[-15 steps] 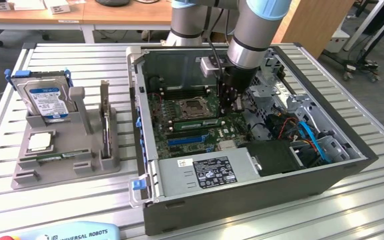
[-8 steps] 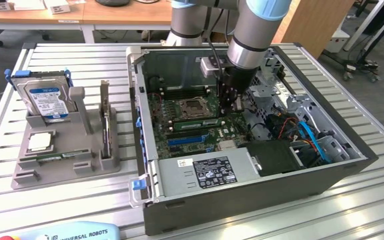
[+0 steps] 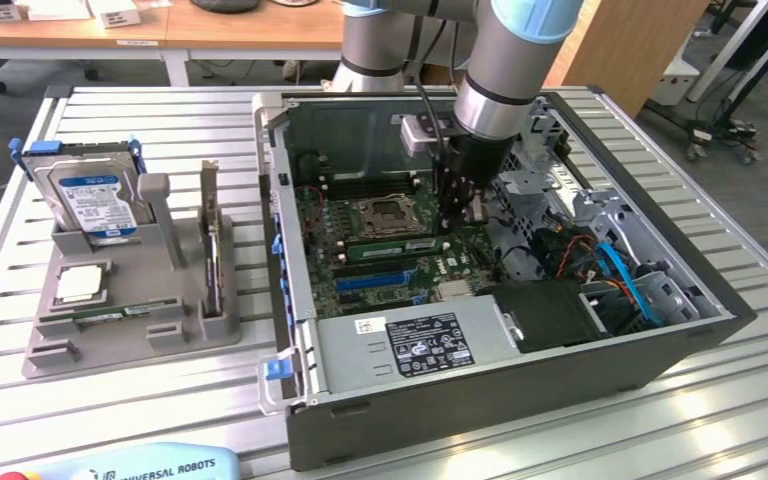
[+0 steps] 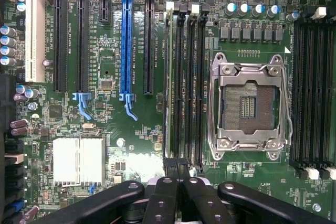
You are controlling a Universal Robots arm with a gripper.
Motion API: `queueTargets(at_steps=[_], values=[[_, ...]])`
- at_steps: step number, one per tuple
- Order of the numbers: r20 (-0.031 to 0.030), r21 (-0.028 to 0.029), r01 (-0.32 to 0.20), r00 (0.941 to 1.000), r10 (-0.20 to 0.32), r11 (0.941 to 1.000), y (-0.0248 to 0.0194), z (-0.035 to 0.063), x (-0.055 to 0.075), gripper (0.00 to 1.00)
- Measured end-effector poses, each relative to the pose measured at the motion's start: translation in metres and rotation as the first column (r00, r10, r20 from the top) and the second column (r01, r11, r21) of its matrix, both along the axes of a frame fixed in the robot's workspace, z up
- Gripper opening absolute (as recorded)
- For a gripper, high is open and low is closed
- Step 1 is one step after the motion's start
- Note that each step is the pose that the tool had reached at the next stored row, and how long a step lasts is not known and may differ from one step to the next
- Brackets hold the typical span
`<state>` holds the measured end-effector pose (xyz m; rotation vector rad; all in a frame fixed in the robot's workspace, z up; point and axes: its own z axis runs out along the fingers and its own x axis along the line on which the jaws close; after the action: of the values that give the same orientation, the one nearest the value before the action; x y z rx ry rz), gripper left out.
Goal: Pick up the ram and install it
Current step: 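Press down the ram until it locks into place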
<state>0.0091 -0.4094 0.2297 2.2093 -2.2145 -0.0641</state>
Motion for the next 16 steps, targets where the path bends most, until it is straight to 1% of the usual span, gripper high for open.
queueTargets(at_steps=[4,7,16], values=[[0.0000,0.0000,0.000,1.0000,0.000,1.0000,-0.0001,-0.0001,0.0000,0.10],[0.0000,0.0001,0.000,1.0000,0.000,1.0000,-0.0011,-0.0001,-0.0001,0.10],[0.0000,-0.0001,0.000,1.0000,0.000,1.0000,-0.0012,-0.0019,0.0000,0.10]])
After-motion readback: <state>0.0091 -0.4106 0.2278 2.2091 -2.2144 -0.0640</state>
